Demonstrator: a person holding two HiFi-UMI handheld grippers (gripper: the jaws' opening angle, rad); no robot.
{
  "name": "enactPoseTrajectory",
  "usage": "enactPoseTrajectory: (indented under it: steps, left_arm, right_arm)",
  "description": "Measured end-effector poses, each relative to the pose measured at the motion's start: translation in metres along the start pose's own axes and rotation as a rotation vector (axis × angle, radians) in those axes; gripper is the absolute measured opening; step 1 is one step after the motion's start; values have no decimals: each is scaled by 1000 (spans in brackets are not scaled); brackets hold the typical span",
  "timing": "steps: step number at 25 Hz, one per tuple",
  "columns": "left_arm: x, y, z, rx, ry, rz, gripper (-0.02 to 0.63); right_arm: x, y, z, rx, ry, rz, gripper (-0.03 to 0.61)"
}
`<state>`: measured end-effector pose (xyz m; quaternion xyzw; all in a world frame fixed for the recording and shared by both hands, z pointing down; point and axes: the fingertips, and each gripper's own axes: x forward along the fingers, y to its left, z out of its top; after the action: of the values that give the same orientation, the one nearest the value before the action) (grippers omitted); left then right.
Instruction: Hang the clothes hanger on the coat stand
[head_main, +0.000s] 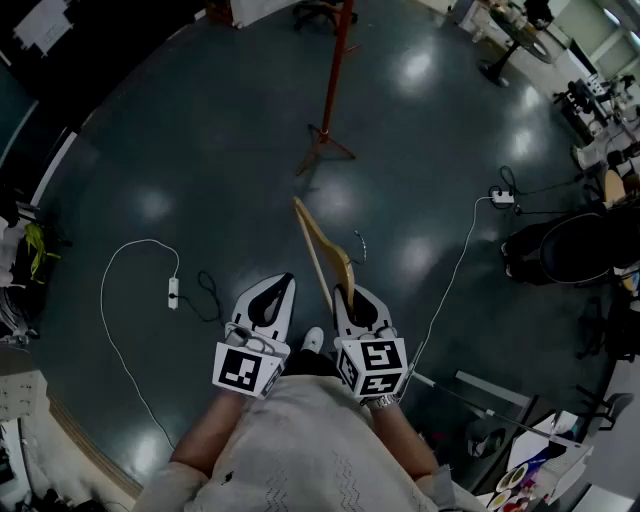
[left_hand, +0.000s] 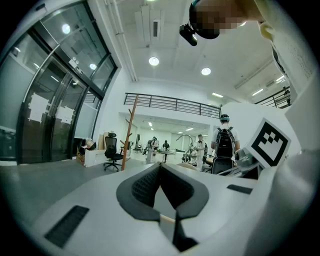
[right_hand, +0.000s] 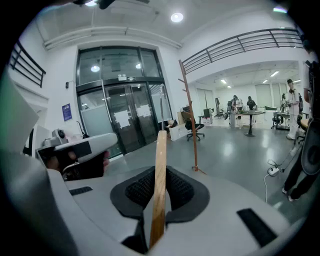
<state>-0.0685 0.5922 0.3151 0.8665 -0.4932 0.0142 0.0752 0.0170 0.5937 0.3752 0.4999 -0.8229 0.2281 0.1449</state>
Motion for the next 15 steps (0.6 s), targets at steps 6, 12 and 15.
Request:
enactPoseTrajectory:
  steps: [6, 12, 15]
  left_arm:
    - [23, -20, -6, 28, 10, 20, 12]
    - [37, -13, -11, 18, 19, 39, 12]
    - [47, -6, -10, 12, 19, 35, 12]
  right_arm:
    - [-4, -37, 8, -9, -9, -3, 69]
    - [6, -57, 6, 2, 6, -19, 69]
    - [14, -62, 8, 2, 13, -31, 69]
